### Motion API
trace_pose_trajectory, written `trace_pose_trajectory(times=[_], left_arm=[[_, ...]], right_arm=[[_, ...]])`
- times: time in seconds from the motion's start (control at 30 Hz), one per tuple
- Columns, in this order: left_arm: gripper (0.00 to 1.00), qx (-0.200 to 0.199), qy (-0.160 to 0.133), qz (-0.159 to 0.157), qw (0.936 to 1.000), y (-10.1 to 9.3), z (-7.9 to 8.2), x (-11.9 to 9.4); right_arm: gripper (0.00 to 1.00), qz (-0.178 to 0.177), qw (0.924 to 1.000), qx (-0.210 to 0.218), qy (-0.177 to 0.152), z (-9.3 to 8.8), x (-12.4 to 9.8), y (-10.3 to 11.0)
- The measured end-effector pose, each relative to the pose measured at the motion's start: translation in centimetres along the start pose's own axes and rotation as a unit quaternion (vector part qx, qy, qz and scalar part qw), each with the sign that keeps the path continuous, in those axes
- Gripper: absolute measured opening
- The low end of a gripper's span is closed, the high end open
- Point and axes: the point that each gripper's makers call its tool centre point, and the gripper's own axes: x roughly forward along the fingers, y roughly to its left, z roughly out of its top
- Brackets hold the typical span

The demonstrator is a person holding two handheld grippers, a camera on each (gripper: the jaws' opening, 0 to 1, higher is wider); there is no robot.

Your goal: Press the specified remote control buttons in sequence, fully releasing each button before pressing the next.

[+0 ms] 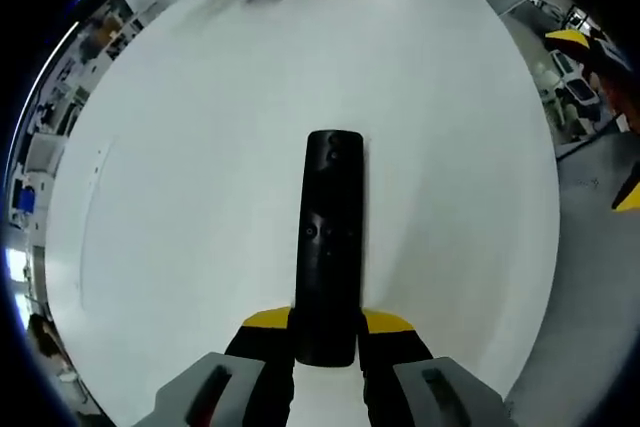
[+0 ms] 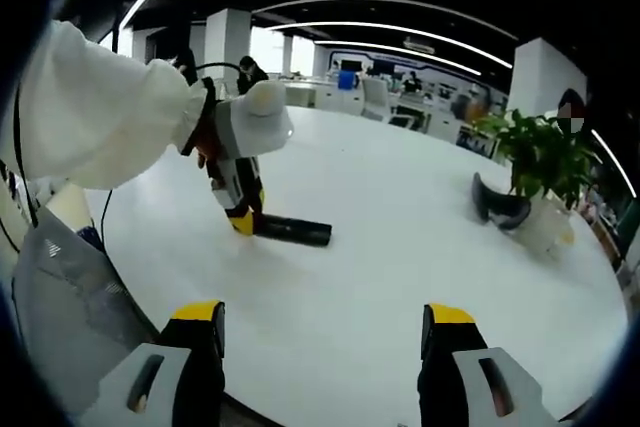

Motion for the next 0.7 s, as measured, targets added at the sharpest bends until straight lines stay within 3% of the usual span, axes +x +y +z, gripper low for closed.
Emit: trace_pose_trajectory(times=[0.7], left_arm=[[0.24, 0.004, -0.016, -0.002, 0.9999, -2.9, -0.7, -0.2]], right_arm=[[0.74, 0.014, 0.9995, 0.024, -0.014, 0.5, -0.3, 0.0]])
